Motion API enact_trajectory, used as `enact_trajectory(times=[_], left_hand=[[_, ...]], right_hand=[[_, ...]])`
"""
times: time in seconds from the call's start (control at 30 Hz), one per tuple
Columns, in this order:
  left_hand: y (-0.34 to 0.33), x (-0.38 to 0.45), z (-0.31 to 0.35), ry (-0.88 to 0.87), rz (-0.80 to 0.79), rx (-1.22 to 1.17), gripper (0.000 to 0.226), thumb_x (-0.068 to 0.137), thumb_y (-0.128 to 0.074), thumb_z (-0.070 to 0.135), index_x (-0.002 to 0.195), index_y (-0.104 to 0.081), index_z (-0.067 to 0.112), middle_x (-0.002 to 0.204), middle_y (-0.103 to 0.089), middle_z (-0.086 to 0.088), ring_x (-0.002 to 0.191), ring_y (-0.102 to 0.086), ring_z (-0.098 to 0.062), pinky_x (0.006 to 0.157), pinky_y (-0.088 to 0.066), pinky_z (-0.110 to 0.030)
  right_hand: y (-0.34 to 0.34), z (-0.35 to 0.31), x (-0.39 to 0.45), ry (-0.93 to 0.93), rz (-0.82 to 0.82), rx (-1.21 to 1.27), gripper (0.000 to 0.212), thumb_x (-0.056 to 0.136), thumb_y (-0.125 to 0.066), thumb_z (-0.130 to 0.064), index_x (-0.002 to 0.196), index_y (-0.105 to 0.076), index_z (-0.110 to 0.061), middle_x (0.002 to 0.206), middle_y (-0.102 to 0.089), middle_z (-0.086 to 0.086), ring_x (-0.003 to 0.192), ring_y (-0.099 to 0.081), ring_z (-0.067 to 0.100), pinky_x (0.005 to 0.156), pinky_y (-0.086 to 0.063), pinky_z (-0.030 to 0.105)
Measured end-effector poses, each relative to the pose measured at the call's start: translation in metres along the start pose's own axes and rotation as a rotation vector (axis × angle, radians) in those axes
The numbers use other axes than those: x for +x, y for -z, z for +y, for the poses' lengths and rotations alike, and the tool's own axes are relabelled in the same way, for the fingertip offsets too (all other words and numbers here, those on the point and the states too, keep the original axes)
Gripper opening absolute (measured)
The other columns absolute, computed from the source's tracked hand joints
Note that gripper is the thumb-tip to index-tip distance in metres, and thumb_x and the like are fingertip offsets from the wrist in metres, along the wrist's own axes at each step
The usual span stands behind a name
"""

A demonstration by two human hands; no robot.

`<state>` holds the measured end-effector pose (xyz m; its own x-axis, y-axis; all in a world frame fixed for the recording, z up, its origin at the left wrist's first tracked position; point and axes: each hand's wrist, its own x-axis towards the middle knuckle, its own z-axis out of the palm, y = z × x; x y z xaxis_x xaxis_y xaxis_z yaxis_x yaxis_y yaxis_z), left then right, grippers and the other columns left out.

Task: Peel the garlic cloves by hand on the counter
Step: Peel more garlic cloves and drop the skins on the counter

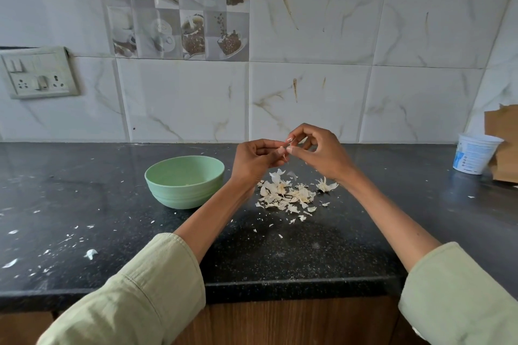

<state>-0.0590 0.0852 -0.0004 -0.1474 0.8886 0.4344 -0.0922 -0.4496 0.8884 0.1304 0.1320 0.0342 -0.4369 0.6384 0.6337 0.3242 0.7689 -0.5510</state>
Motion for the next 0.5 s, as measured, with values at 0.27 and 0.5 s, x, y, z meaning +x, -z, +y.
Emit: enact_trajectory(times=[0.27, 0.5], left_hand=[[-0.0012, 0.0020, 0.0003, 0.022, 0.005, 0.010, 0.031, 0.092, -0.076, -0.001, 0.123, -0.072, -0.003, 0.099, -0.080, -0.020, 0.083, -0.078, -0.017, 0.075, -0.060, -0.021], [-0.0002, 0.0040, -0.0003, 0.029, 0.046, 0.041, 0.021, 0.094, -0.077, 0.007, 0.114, -0.078, 0.005, 0.098, -0.081, -0.013, 0.085, -0.073, -0.014, 0.076, -0.056, -0.020]], right_hand=[[-0.0016, -0.0002, -0.0001, 0.081, 0.048, -0.089, 0.005, 0.092, -0.083, -0.029, 0.091, -0.078, -0.028, 0.094, -0.072, -0.019, 0.077, -0.067, 0.012, 0.070, -0.056, 0.023], [0.0015, -0.0002, -0.0009, 0.083, 0.049, -0.144, 0.011, 0.087, -0.088, -0.024, 0.090, -0.077, -0.023, 0.090, -0.074, -0.012, 0.072, -0.068, 0.012, 0.069, -0.060, 0.034]])
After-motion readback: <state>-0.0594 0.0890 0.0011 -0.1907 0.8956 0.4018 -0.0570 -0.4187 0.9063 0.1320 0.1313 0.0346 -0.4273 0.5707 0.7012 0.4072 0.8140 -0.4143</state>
